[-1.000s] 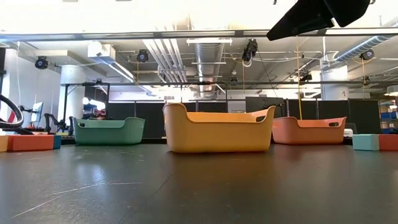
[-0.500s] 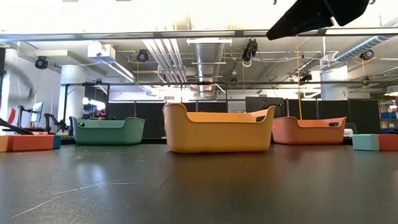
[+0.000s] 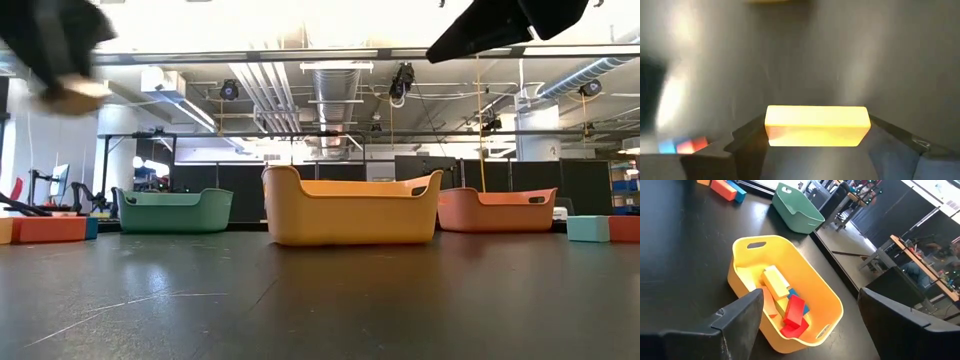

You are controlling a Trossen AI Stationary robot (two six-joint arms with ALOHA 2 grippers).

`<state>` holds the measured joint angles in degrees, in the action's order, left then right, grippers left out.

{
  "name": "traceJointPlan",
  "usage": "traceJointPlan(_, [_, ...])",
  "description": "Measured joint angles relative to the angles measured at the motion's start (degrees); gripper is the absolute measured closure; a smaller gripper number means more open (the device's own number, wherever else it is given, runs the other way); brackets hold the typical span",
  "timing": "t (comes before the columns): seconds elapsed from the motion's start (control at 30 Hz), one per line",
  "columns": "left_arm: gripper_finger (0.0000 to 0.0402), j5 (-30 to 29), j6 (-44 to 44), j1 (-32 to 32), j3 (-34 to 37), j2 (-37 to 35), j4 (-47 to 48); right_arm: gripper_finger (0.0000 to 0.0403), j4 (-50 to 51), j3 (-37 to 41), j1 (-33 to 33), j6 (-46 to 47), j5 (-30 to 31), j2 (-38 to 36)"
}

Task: Sort blocks by size
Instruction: Put the yellow thin block into the yellow bin

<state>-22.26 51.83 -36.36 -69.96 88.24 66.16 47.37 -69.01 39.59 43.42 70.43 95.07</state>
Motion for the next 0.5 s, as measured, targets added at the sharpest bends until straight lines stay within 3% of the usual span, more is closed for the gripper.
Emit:
traceJointPlan(0.1, [0.0131,-3.3,-12.8,5.6,-0.4,-0.2,-9.4,0.0085,-0.2,0.5,0.0,0.0,0.0,0.0])
traceJointPlan(0.3, [0.0131,-1.6,-37.2,18.6,0.5,1.9,-30.7,0.0094,-0.3,1.4,0.0,-0.8,2.0,0.0])
traceJointPlan(0.5, [0.013,6.5,-46.7,30.4,0.5,5.1,-40.5,0.0108,0.1,0.6,1.2,-3.5,2.2,-0.2])
